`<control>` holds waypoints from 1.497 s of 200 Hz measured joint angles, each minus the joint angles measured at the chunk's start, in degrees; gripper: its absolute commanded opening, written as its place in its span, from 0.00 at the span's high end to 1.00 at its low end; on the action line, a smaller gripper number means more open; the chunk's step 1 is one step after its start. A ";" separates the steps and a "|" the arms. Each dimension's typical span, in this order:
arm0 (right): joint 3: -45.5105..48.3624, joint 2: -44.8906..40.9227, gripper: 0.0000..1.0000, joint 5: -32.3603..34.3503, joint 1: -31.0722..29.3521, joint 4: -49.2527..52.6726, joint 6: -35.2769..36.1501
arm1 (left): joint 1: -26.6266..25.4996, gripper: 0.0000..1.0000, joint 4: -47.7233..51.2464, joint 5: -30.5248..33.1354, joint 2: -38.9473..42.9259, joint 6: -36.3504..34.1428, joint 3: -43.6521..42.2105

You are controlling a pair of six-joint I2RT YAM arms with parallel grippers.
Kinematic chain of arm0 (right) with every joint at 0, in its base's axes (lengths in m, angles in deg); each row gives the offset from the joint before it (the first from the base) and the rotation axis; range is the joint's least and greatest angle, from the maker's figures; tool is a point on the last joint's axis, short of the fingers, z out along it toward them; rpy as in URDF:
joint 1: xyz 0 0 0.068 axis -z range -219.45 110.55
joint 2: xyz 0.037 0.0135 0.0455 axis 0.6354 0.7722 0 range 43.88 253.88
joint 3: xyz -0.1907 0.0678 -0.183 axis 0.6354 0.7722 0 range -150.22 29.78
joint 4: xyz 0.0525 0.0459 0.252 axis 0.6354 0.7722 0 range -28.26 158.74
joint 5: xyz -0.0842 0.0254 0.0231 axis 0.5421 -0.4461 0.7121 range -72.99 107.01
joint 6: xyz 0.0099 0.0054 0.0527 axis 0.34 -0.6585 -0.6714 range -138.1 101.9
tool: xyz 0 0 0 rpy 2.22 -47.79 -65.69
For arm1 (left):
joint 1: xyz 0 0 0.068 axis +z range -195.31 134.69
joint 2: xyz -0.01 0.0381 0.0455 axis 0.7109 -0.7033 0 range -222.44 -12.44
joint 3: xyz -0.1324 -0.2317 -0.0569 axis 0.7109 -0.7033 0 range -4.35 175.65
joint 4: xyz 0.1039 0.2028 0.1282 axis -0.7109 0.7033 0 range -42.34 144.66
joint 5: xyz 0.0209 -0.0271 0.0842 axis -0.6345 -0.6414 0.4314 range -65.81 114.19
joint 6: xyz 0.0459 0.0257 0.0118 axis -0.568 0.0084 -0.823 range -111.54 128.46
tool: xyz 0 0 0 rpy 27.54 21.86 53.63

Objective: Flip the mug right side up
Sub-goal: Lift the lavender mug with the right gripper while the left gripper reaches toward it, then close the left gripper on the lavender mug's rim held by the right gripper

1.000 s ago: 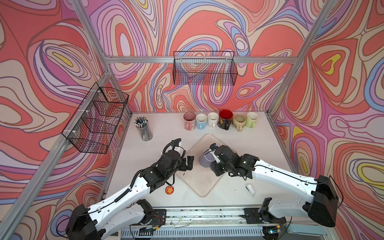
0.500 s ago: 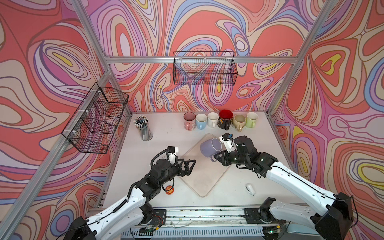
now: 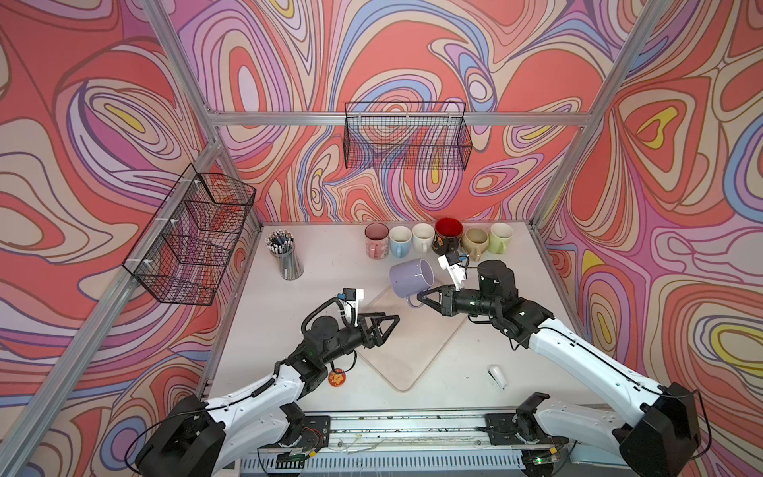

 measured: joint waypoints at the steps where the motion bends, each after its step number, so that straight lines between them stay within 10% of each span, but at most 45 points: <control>1: 0.02 0.07 1.00 -0.15 0.00 -0.17 -0.11 | 0.00 0.18 -0.11 -0.04 -0.02 0.00 0.00; 299: 6.05 2.93 1.00 -17.84 0.22 -25.57 -10.56 | 0.48 0.50 -14.05 -7.30 -7.32 2.86 6.43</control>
